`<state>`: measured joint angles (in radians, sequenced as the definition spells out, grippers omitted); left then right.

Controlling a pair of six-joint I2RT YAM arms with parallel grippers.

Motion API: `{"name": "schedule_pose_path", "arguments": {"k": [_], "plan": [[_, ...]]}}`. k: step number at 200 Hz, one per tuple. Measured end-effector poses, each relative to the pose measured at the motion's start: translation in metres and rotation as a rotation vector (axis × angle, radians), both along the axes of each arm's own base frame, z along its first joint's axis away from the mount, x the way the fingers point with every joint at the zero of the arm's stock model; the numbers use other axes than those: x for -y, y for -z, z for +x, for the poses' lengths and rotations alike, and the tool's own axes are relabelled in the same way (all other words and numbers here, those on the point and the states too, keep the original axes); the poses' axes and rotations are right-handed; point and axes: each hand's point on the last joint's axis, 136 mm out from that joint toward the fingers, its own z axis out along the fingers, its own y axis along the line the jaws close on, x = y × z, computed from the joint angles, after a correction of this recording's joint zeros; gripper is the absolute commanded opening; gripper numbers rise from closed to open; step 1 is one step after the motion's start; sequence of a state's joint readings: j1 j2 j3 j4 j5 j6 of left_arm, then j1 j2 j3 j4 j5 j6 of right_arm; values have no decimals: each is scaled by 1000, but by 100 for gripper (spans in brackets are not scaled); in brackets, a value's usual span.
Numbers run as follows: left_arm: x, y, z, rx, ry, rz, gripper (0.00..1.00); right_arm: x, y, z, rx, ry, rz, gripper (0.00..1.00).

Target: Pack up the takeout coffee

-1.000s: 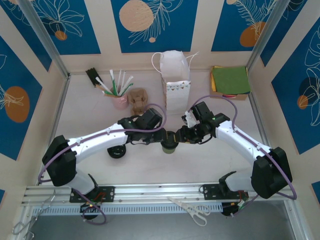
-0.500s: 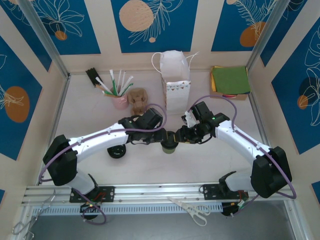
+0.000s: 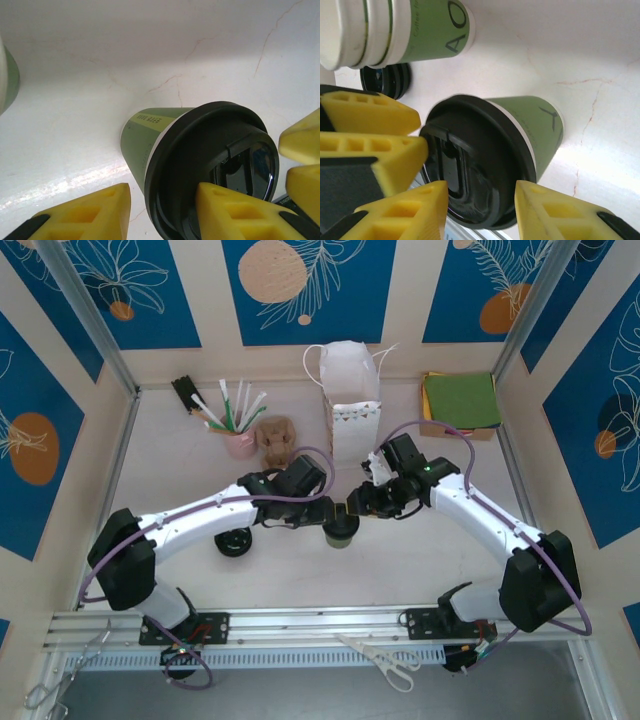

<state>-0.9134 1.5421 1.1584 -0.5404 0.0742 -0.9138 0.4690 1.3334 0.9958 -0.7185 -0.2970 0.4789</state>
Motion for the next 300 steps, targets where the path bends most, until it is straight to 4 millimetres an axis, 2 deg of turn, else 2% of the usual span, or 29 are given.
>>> {"name": "schedule_pose_path", "arguments": {"k": [92, 300], "plan": [[2, 0, -3, -13, 17, -7, 39, -4, 7, 14, -29, 7, -9, 39], [5, 4, -5, -19, 28, -26, 38, -3, 17, 13, -1, 10, -9, 37]]}}
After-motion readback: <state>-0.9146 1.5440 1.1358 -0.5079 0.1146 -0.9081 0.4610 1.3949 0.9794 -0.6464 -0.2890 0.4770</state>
